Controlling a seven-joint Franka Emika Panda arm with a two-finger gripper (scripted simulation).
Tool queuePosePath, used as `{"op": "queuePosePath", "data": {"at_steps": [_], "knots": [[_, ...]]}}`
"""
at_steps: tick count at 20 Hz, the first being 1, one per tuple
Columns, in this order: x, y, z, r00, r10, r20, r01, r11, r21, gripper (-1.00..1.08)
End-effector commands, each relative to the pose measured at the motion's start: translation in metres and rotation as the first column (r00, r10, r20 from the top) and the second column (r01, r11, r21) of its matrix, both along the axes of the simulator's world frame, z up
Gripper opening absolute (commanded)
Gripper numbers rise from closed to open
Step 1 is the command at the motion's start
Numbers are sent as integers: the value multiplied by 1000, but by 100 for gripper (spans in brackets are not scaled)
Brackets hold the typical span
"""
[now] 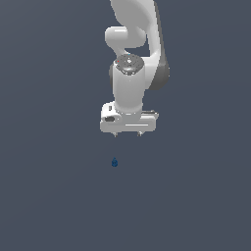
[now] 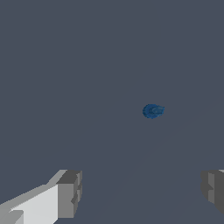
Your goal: Pick up the object and move it to a goal position.
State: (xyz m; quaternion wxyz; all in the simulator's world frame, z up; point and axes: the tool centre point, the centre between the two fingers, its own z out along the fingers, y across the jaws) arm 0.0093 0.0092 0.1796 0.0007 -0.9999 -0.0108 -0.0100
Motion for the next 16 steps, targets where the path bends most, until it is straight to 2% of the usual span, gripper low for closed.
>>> {"op": "queuePosePath", "data": {"at_steps": [1, 10, 16], "knots": [[0, 0, 0, 1000, 0, 0, 0, 1000, 0, 100], [2, 21, 14, 999, 45, 7, -45, 999, -15, 100], [5, 17, 10, 999, 42, 6, -42, 999, -14, 100]]}}
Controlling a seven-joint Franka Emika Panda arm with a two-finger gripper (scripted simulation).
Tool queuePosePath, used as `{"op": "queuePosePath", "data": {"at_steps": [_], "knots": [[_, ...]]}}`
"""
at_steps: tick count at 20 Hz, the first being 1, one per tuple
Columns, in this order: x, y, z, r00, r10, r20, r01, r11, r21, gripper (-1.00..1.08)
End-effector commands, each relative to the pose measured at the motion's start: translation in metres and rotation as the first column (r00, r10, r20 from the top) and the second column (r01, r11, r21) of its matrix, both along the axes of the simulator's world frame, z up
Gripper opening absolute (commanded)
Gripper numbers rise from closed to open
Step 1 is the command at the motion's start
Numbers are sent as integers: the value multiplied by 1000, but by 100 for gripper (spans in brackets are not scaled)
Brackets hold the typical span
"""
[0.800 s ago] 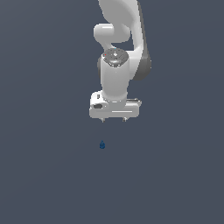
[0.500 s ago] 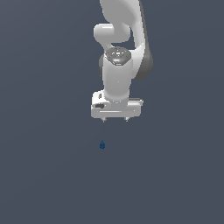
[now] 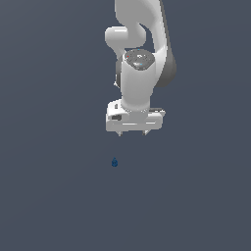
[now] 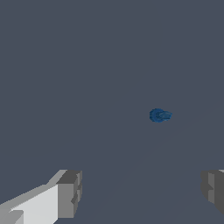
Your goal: Pick up the object and move it to a goal position.
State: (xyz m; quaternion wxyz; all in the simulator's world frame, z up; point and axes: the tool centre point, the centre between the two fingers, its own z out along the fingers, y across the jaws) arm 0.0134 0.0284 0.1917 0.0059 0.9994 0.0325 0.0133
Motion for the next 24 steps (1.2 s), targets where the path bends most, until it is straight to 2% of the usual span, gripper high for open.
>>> {"op": "queuePosePath", "data": {"at_steps": [1, 7, 15, 24], "knots": [[3, -4, -4, 1000, -1, -2, 1, 1000, 1, 100], [16, -21, -25, 1000, -2, -8, 2, 1000, 4, 100], [39, -58, -71, 1000, -3, -20, 4, 1000, 9, 100], [48, -80, -98, 1000, -4, -26, 4, 1000, 11, 100]]}}
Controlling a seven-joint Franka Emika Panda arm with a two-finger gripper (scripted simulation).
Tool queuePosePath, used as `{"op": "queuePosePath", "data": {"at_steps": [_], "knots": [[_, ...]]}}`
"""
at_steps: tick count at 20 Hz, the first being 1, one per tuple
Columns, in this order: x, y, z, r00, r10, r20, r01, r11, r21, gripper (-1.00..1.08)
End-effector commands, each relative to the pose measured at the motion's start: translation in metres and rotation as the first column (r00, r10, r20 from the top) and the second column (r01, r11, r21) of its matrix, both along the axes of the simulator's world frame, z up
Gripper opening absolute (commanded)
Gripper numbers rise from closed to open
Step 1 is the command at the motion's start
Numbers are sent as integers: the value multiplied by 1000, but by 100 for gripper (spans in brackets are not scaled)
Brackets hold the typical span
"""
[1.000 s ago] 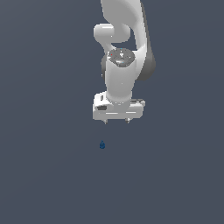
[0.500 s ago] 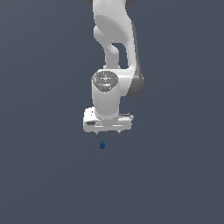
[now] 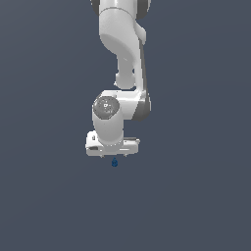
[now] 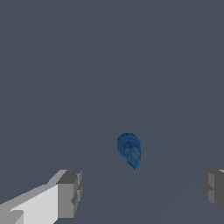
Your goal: Pick up the object and move it to a goal position.
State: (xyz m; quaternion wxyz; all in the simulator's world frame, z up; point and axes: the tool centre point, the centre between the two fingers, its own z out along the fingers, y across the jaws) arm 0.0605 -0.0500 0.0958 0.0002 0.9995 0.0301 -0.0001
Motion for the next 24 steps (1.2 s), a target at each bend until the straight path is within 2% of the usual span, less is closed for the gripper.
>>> {"op": "queuePosePath", "data": {"at_steps": [1, 6, 15, 21, 22, 24], "knots": [[2, -2, -3, 1000, 1, 0, -1, 1000, 0, 100], [1, -2, -6, 1000, 0, -1, 0, 1000, 0, 100], [0, -3, -47, 1000, 1, 0, -1, 1000, 0, 100], [2, -3, -54, 1000, 1, 0, -1, 1000, 0, 100], [2, -3, -54, 1000, 1, 0, -1, 1000, 0, -100], [2, -3, -54, 1000, 1, 0, -1, 1000, 0, -100]]}}
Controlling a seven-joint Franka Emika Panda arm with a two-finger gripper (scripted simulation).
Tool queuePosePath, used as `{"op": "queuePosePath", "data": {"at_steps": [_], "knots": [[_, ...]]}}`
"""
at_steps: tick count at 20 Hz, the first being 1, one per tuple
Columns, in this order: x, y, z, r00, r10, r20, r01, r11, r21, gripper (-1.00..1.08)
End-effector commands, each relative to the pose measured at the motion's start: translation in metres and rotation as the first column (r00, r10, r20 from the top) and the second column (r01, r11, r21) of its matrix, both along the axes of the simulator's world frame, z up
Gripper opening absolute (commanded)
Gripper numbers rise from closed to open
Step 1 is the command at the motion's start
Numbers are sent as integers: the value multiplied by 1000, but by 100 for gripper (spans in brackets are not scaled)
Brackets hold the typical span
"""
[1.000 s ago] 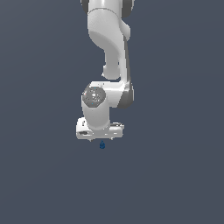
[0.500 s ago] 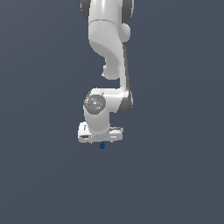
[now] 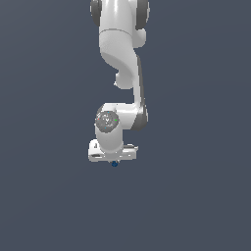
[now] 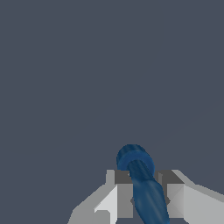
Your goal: Pick up the object and move it to a goal position.
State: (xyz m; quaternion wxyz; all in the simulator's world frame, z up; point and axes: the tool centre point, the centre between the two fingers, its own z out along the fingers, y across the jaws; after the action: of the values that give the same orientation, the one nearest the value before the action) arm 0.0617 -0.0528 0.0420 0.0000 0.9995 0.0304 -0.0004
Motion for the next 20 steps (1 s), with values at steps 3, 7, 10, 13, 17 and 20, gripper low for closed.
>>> {"op": "queuePosePath", "data": {"at_steps": [3, 7, 10, 13, 17, 20], "knots": [[0, 0, 0, 1000, 0, 1, 0, 1000, 0, -100], [0, 0, 0, 1000, 0, 1, 0, 1000, 0, -100], [0, 0, 1, 1000, 0, 1, 0, 1000, 0, -100], [-1, 3, 7, 1000, 0, 1, 0, 1000, 0, -100], [-3, 10, 23, 1000, 0, 1, 0, 1000, 0, -100], [-5, 18, 42, 1000, 0, 1, 0, 1000, 0, -100]]}}
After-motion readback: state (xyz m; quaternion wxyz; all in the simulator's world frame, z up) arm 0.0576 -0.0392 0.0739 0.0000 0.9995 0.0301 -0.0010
